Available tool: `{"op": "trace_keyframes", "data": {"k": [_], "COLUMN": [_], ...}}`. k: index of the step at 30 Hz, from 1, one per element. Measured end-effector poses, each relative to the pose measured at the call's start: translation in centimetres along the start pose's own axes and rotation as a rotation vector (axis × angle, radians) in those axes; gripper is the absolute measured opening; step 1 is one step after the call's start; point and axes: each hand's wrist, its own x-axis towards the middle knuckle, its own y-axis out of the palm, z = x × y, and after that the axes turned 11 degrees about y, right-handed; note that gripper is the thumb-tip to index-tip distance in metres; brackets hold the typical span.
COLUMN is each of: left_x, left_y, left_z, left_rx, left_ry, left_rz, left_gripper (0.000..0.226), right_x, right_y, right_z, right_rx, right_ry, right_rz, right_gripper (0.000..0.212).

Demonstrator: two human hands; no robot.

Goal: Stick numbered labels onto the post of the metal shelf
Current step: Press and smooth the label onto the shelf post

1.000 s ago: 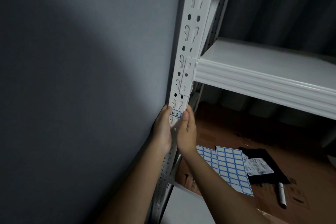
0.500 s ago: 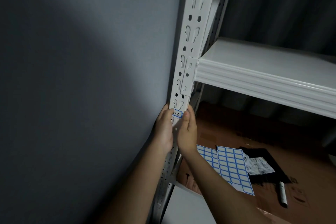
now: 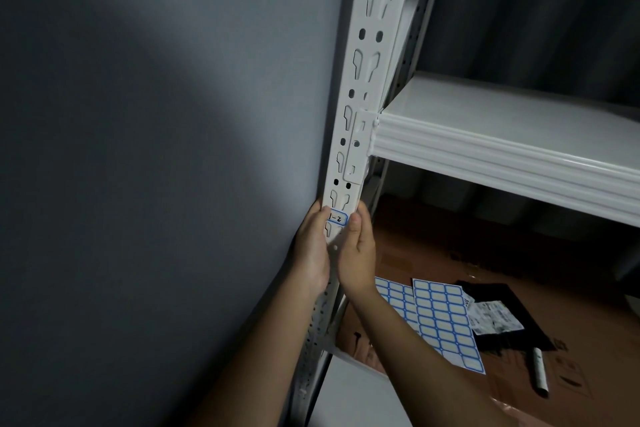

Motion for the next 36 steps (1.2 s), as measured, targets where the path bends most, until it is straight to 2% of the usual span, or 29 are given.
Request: {"op": "trace_keyframes", "data": {"k": [15, 22, 36], "left_x": [0.03, 0.0, 0.0], "left_y": [0.32, 0.43, 0.46], "left_z": [-0.18, -0.07, -0.03], "left_rx": [0.0, -0.061, -0.042], "left_ry": [0.033, -0.002, 0.028], "left_rz": [-0.016, -0.028, -0.018], "left_gripper": [0.041, 0.031, 0.042], "right_x": [0.03, 0.15, 0.16], "right_y": [-0.05, -0.14, 0.02], "right_z": [-0.19, -0.23, -0.09], "right_rx": [-0.022, -0.026, -0.012], "right_ry": [-0.012, -0.012, -0.02], "right_rz": [-0.014, 0.0, -0.005], "right_gripper": [0.031, 0.03, 0.028]}}
